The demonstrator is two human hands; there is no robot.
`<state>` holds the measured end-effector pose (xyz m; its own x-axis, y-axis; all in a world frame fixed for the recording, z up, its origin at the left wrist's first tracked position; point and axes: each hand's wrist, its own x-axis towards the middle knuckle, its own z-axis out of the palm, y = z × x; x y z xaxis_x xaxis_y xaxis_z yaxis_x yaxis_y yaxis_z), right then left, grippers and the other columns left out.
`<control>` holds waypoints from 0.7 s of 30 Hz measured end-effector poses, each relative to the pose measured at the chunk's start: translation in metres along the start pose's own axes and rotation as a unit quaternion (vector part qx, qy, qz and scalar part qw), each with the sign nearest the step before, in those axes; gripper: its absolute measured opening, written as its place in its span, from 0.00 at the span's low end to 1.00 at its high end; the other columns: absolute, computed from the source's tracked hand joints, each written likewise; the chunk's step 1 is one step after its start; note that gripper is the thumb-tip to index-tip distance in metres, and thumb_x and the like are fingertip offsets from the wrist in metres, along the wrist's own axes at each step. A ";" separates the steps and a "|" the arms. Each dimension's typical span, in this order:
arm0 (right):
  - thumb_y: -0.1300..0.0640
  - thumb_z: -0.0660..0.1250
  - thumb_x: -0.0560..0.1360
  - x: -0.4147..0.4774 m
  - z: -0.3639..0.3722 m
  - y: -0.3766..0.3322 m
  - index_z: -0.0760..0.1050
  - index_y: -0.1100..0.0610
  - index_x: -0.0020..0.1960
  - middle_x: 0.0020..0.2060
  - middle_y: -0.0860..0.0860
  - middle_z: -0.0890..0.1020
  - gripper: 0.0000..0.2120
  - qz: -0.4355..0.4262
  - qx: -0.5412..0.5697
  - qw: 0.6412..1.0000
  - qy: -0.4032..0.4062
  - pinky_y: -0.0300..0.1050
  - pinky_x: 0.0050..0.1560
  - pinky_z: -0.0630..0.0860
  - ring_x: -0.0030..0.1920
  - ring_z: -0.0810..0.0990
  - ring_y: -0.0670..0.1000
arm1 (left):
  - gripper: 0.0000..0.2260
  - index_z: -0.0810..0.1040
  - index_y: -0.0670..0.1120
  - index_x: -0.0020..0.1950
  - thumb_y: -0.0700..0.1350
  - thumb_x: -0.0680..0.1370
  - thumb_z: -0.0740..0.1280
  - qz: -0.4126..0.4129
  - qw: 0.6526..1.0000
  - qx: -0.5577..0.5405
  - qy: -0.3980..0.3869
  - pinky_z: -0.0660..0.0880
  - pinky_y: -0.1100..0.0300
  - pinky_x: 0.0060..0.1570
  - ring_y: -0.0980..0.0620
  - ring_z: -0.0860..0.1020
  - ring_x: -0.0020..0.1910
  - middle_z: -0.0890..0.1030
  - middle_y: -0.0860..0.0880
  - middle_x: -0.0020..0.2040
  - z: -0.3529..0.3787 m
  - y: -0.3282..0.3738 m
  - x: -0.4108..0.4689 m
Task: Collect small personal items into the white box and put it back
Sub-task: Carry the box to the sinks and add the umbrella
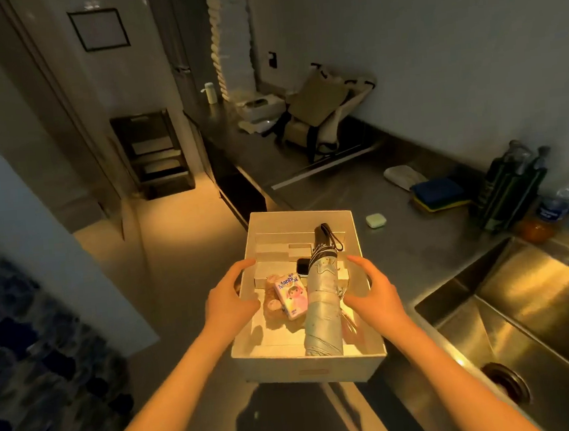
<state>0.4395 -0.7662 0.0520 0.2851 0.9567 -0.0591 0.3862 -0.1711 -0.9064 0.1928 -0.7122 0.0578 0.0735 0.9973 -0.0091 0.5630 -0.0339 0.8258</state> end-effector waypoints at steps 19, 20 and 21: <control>0.58 0.73 0.69 0.290 0.020 0.001 0.66 0.43 0.67 0.50 0.33 0.72 0.30 0.050 0.044 0.994 0.082 0.43 0.54 0.75 0.54 0.74 0.41 | 0.31 0.71 0.59 0.62 0.32 0.67 0.71 0.057 0.988 -0.050 -0.132 0.72 0.70 0.41 0.59 0.75 0.52 0.75 0.60 0.54 0.064 0.014 0.354; 0.58 0.73 0.69 0.305 0.024 0.002 0.66 0.43 0.67 0.50 0.32 0.72 0.30 0.057 0.046 0.993 0.093 0.42 0.53 0.74 0.53 0.75 0.41 | 0.30 0.71 0.59 0.62 0.32 0.67 0.71 0.061 0.985 -0.056 -0.150 0.74 0.69 0.43 0.59 0.76 0.52 0.75 0.61 0.53 0.069 0.013 0.377; 0.59 0.73 0.69 0.320 0.026 0.001 0.67 0.44 0.67 0.50 0.32 0.73 0.30 0.067 0.048 0.991 0.109 0.43 0.53 0.75 0.54 0.75 0.43 | 0.31 0.71 0.60 0.62 0.32 0.67 0.72 0.064 0.983 -0.059 -0.164 0.77 0.65 0.46 0.59 0.76 0.53 0.75 0.61 0.53 0.073 0.014 0.399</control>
<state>0.5081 -0.4542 0.0209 0.5146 0.8516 -0.0995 0.2497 -0.2599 -0.9328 0.2903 -0.3194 0.0244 0.4093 0.9100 -0.0658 0.4334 -0.1305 0.8917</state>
